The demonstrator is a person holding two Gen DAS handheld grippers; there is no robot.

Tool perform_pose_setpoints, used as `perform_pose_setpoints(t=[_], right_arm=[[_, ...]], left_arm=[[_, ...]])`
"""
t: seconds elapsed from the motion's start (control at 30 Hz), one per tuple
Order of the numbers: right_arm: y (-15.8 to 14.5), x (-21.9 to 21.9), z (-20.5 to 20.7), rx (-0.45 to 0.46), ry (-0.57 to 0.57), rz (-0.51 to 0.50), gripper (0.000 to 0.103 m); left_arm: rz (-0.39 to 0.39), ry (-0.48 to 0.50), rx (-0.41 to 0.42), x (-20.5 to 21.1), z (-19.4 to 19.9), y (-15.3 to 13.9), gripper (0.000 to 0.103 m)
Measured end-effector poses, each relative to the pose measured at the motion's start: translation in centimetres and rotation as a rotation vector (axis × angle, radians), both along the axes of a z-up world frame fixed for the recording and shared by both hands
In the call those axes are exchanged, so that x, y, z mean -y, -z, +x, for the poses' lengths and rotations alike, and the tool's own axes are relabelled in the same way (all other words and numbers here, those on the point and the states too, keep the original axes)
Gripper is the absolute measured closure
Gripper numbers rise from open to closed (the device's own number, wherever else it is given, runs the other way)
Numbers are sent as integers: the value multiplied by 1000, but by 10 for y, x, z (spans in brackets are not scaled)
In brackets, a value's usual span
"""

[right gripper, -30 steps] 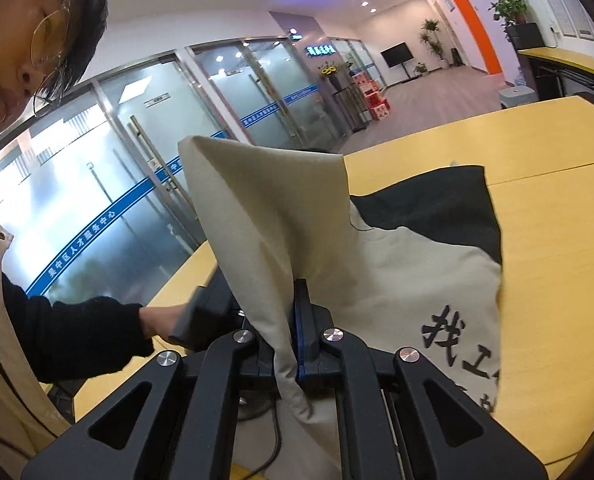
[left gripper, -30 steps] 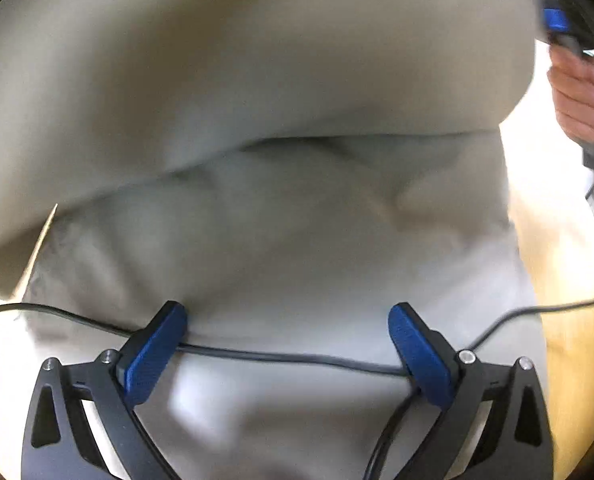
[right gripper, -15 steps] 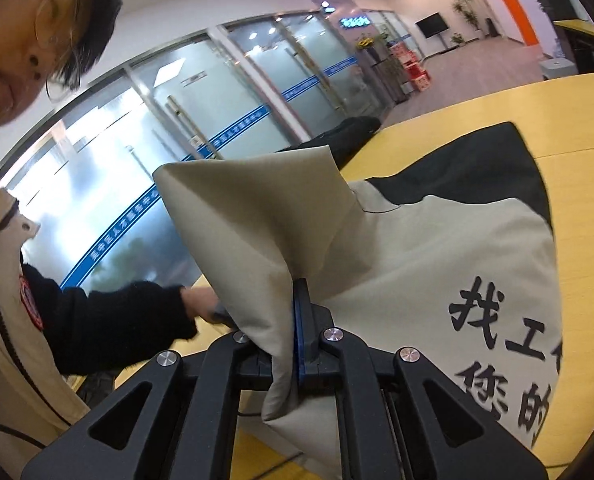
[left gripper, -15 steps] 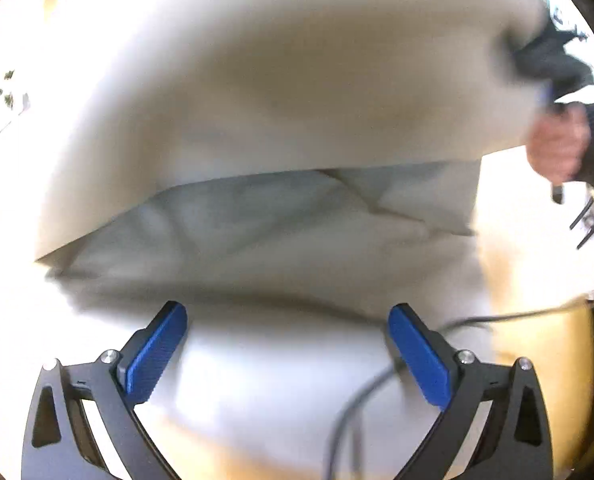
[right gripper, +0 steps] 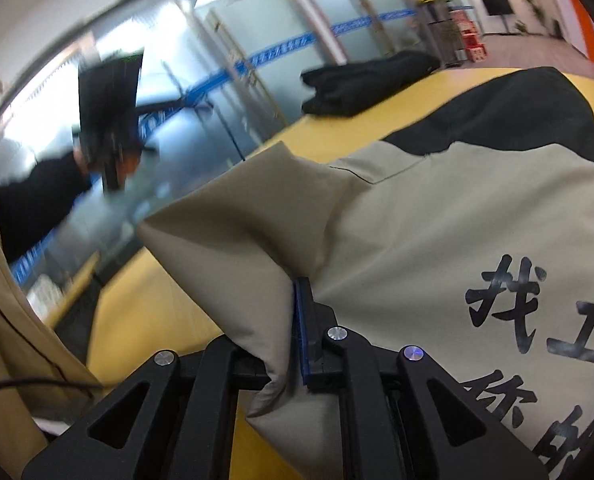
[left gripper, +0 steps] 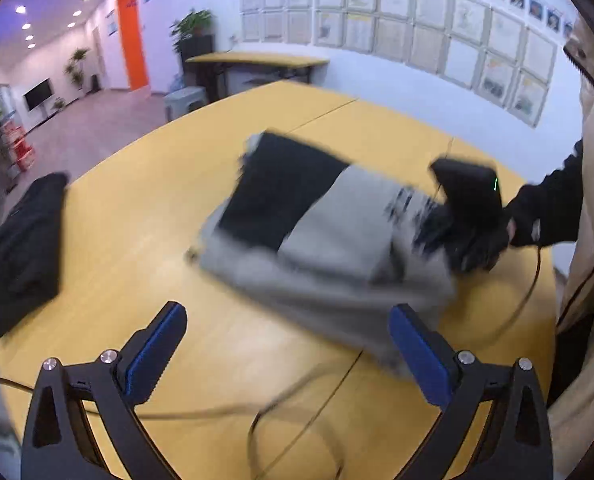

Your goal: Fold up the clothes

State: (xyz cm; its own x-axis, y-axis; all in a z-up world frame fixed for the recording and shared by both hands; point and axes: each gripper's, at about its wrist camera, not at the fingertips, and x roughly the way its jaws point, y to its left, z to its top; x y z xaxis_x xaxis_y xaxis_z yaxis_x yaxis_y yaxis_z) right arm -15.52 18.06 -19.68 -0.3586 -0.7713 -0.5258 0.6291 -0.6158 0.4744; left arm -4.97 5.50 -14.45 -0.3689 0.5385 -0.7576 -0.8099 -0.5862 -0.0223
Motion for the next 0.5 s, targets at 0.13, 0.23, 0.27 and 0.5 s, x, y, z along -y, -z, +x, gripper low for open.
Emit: perform_pose_setpoints(t=[0.13, 0.23, 0.27, 0.5], right_arm=[[16, 23, 4, -2, -73, 99, 94], [22, 32, 11, 11, -90, 139, 93], [25, 32, 11, 15, -90, 143, 93], [26, 27, 19, 2, -85, 171, 93]], left_arm=[[44, 130, -11, -88, -62, 26, 0], [103, 213, 13, -175, -65, 48, 0], [100, 220, 22, -182, -72, 57, 0], [41, 271, 67, -198, -69, 132, 0]])
